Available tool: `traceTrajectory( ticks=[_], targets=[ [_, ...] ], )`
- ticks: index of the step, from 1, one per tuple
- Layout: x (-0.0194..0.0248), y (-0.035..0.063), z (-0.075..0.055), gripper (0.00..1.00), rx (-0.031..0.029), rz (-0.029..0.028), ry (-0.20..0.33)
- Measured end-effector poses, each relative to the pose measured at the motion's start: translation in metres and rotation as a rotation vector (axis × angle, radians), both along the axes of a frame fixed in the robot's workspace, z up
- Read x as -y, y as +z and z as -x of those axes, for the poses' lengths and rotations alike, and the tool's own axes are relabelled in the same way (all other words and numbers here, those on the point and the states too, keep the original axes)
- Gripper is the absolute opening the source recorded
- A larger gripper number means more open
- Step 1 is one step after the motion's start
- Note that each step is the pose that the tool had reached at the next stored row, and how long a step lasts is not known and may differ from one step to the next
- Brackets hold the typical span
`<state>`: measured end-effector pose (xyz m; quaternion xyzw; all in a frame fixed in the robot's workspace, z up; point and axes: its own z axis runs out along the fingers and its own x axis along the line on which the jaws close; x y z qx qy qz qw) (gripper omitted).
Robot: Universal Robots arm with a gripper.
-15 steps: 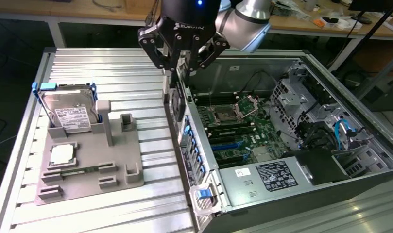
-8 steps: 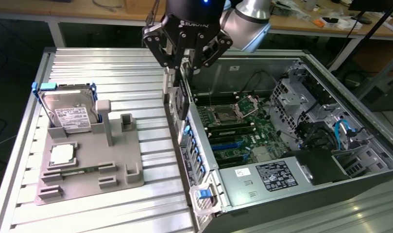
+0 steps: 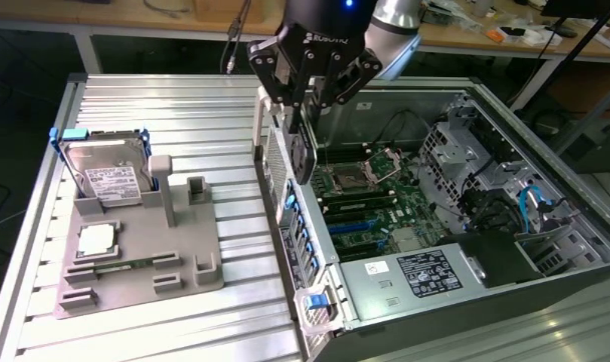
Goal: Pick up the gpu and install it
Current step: 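Pick up the gpu and move the gpu toward the slot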
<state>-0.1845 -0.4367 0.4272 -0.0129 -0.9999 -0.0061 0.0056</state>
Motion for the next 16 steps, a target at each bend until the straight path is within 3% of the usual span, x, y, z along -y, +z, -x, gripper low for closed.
traceTrajectory(
  ticks=[16],
  targets=[
    [0.0,0.0,-0.046,0.27,-0.0066,0.0001,0.001]
  ],
)
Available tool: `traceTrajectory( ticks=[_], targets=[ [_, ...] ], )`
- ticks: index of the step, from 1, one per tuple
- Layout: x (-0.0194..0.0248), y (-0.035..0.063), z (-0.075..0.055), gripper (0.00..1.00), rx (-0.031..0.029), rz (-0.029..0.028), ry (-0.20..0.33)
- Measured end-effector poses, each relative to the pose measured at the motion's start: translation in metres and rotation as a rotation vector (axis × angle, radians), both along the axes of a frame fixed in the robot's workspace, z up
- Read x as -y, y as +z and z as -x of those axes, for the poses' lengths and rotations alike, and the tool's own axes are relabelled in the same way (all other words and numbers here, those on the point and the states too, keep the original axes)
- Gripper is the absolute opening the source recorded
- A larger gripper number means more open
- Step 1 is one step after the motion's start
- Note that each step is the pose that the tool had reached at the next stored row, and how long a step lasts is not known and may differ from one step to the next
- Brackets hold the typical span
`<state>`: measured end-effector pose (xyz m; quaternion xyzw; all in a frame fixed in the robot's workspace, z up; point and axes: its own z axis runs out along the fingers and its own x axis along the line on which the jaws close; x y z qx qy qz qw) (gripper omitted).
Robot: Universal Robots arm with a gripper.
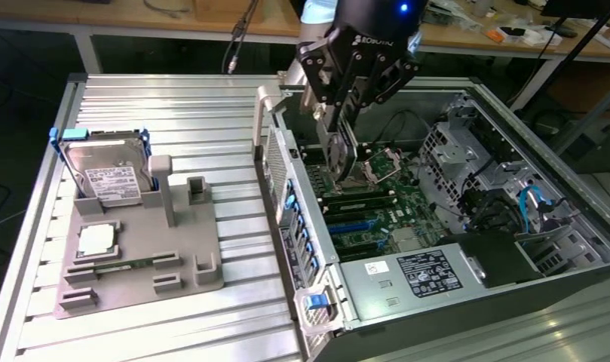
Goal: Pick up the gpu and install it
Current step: 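Pick up the gpu and move the gpu toward the slot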
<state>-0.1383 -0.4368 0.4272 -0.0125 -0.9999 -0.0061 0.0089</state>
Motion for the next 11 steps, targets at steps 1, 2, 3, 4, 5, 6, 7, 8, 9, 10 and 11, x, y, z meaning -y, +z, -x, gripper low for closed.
traceTrajectory(
  ticks=[1,2,3,4,5,6,7,8,9,10,11],
  targets=[
    [0.0,0.0,-0.003,0.27,-0.0001,0.0,0.001],
    [0.0,0.0,-0.005,0.27,-0.0002,-0.0001,0.001],
    [0.0,-0.0001,-0.007,0.27,-0.0003,-0.0001,0.002],
    [0.0,0.0,-0.011,0.27,-0.0005,-0.0001,0.003],
    [0.0,-0.0001,-0.017,0.27,-0.0007,-0.0001,0.006],
    [0.0,0.0,-0.02,0.27,-0.0008,0.0,0.008],
    [0.0,0.0,-0.023,0.27,-0.0008,0.0,0.011],
    [0.0,-0.0001,-0.026,0.27,-0.0008,0.0,0.016],
    [0.0,-0.0001,-0.028,0.27,-0.0008,0.0,0.021],
    [0.0,-0.0002,-0.03,0.27,-0.0007,-0.0002,0.03],
    [0.0,-0.0002,-0.031,0.27,-0.0008,-0.0001,0.039]
  ],
)
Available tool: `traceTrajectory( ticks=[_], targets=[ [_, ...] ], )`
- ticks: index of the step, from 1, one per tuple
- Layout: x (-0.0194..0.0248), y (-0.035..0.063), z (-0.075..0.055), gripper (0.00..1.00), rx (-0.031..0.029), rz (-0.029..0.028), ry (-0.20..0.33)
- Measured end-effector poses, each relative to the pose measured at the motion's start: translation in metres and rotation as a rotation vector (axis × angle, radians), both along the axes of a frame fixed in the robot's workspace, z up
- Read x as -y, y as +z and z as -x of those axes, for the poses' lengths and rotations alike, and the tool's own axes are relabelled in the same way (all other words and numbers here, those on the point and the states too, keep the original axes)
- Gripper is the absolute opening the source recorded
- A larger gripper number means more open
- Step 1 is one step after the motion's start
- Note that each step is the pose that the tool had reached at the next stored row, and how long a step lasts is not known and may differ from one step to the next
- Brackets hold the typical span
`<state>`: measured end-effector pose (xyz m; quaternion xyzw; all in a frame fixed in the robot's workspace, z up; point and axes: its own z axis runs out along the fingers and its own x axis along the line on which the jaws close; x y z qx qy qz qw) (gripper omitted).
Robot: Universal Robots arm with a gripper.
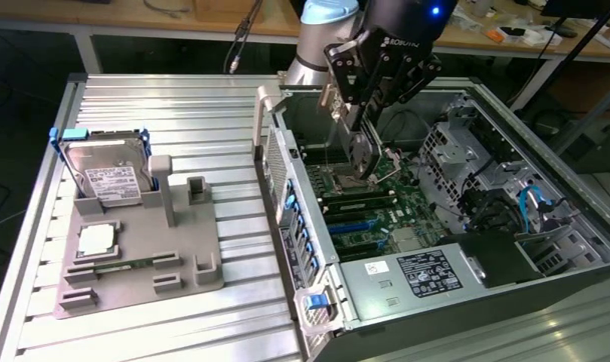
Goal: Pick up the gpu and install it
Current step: 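Pick up the gpu and move the gpu toward the slot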
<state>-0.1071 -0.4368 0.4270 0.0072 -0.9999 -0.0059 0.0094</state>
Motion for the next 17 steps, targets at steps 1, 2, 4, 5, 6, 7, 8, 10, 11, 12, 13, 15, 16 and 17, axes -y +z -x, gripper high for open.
traceTrajectory(
  ticks=[1,2,4,5,6,7,8,10,11,12,13,15,16,17],
  targets=[
    [0.0,-0.0001,-0.001,0.27,0.0,0.0,0.011],
    [0.0,-0.0001,-0.003,0.27,0.0001,0.0,0.021],
    [0.0,-0.0002,-0.005,0.27,0.0,0.0001,0.042],
    [0.0,-0.0003,-0.007,0.27,0.0,0.0,0.052],
    [0.0,-0.0003,-0.008,0.27,0.0,0.0001,0.063],
    [0.0,-0.0003,-0.01,0.27,0.0,0.0,0.076],
    [0.0,-0.0004,-0.012,0.27,0.0,0.0,0.096],
    [0.0,-0.0005,-0.015,0.27,0.0,0.0,0.119],
    [0.0,-0.0006,-0.016,0.27,0.0,0.0,0.131],
    [0.0,-0.0008,-0.017,0.27,0.0001,0.0,0.145],
    [0.0,-0.0008,-0.017,0.27,0.0001,0.0001,0.158],
    [0.0,-0.0012,-0.018,0.27,0.0,0.0,0.188],
    [0.0,-0.0014,-0.018,0.27,0.0,0.0,0.202],
    [0.0,-0.0016,-0.019,0.27,0.0001,0.0,0.219]
  ],
)
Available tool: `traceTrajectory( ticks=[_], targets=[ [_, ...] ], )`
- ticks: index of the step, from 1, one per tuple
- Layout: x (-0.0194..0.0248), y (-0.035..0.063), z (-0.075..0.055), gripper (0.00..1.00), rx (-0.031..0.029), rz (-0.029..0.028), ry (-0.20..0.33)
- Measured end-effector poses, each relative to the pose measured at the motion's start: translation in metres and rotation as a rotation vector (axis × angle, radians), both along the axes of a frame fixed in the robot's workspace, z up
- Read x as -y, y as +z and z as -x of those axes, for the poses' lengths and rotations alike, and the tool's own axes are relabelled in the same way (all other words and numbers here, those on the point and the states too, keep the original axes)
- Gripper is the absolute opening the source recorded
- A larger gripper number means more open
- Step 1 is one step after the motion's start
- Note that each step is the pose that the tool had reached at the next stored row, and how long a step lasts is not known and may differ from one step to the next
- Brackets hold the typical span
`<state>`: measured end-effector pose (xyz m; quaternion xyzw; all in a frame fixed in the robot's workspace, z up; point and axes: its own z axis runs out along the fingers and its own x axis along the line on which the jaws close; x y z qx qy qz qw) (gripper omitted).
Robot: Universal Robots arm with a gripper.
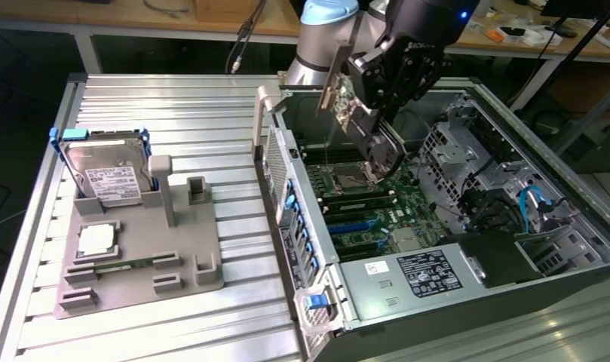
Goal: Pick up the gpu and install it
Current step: 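Pick up the gpu and move the gpu toward the slot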
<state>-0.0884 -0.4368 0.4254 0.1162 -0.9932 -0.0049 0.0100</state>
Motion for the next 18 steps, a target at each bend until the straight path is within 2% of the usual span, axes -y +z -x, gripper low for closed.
traceTrajectory(
  ticks=[18],
  targets=[
    [0.0,-0.0056,-0.007,0.27,-0.0001,0.0004,0.249]
  ],
)
